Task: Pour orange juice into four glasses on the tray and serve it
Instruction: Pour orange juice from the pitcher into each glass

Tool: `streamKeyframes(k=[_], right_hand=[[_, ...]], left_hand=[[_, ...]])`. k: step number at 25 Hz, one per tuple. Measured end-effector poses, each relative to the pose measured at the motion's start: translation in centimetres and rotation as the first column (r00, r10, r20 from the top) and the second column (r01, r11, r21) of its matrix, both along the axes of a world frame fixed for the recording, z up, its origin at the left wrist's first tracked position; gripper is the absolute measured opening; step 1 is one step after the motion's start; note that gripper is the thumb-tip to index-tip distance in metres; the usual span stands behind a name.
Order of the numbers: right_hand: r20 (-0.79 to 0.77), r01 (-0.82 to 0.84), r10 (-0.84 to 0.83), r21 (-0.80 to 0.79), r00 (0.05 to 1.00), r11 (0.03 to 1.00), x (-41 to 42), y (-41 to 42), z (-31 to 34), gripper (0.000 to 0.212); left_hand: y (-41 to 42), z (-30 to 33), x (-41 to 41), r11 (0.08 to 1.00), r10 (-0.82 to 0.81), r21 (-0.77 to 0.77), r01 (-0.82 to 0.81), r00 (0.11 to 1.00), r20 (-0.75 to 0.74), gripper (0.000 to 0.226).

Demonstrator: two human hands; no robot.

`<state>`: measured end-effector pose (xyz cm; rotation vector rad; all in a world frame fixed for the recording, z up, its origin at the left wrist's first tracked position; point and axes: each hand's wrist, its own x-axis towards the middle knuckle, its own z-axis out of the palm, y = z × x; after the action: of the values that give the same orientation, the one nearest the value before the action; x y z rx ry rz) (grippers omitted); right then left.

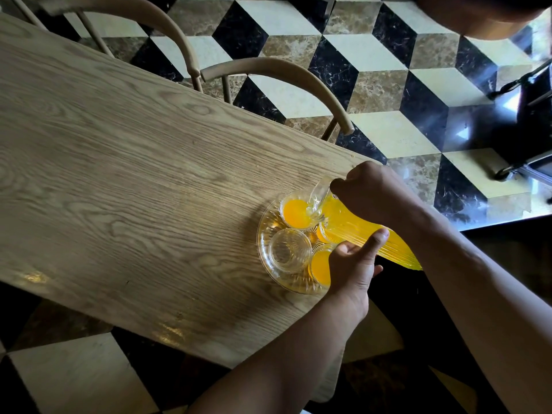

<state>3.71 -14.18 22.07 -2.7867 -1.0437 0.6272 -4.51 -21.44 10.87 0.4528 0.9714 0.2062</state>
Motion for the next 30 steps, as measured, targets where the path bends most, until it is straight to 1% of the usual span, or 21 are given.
streamKeyframes(k=[5,11,16,19,30], right_hand=[[-0.057,0.05,-0.047,0.047,0.997,0.998,-0.2,-0.6,0.7,0.041],[-0.081,0.082,-0.075,0.09,0.994,0.993,-0.8,-1.6,1.0,0.043],[-0.048,0.036,-0.033,0.069,0.998,0.997,-2.0,-2.5,0.8,0.044],[-0.044,0.047,-0.044,0.063,0.998,0.997,-2.8,-3.1,0.6,0.046],[-0.056,0.024,-0.025,-0.013,0.998,1.0,-5.5,-4.2,-1.0,0.046]], left_hand=[[0.2,0.0,-0.6,0.997,-0.022,0.076,0.022,1.0,-0.005,0.07],[-0.2,0.2,-1.5,0.993,-0.06,0.097,0.06,0.998,-0.002,0.063],[-1.2,0.5,-2.6,0.998,-0.046,0.043,0.045,0.999,0.026,0.065],[-1.8,0.6,-3.4,0.999,-0.051,0.011,0.051,0.998,0.03,0.064],[-3.3,0.8,-6.0,0.998,-0.035,-0.056,0.034,0.999,-0.014,0.07]])
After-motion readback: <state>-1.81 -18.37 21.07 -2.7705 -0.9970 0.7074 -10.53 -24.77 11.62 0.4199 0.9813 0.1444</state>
